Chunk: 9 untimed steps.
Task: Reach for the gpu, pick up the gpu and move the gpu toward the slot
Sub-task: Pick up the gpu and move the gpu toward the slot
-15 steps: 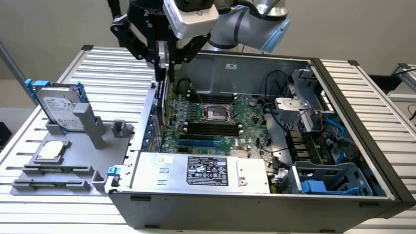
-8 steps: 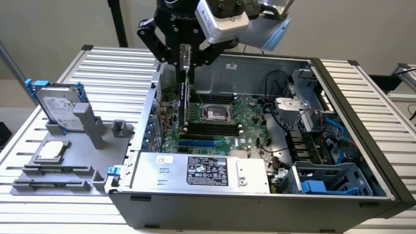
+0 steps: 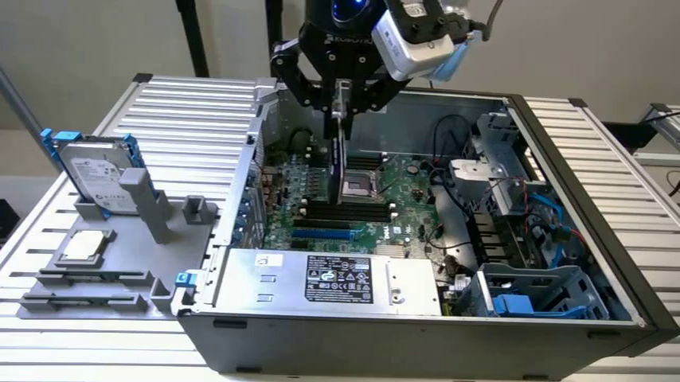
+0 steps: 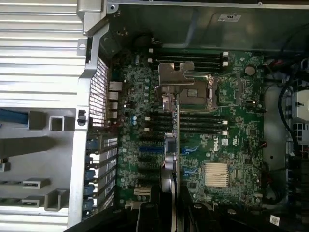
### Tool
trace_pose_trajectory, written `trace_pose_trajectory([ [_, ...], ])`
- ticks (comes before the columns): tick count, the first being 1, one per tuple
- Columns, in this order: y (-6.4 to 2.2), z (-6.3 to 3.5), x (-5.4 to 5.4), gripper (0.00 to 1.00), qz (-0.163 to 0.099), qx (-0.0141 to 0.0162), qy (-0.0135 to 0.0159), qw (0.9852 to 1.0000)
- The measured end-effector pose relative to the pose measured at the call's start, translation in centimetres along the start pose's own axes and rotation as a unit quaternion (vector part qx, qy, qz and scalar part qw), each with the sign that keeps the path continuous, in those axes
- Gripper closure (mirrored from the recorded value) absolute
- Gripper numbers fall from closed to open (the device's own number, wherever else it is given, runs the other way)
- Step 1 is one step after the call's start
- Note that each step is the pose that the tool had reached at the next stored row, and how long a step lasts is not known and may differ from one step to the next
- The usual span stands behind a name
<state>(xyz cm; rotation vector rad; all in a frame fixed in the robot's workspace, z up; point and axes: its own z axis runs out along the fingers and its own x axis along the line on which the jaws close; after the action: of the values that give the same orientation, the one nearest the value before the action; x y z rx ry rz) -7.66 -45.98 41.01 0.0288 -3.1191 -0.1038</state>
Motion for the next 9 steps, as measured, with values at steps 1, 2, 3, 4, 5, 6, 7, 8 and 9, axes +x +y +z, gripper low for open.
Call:
trace_pose_trajectory([
  [1,0.12,0.13,-0.5,0.73,0.0,0.0,0.0,1.0],
  [2,0.23,0.26,-0.9,0.73,0.0,0.0001,0.0001,1.0],
  [3,0.33,0.37,-1.4,0.73,0.0,0.0,0.0001,1.0],
  [4,0.43,0.46,-1.8,0.73,0.0,0.0001,0.0001,1.0],
  [5,0.51,0.54,-2.3,0.73,0.0,0.0002,0.0001,1.0],
  [6,0.57,0.59,-2.7,0.73,0.0,0.0004,0.0001,1.0],
  [7,0.61,0.63,-3.2,0.73,0.0,0.0007,0.0001,1.0],
  [8,0.62,0.65,-3.6,0.73,0.0,0.0009,0.0002,1.0],
  [9,0.63,0.67,-4.1,0.73,0.0,0.0012,0.0004,1.0],
])
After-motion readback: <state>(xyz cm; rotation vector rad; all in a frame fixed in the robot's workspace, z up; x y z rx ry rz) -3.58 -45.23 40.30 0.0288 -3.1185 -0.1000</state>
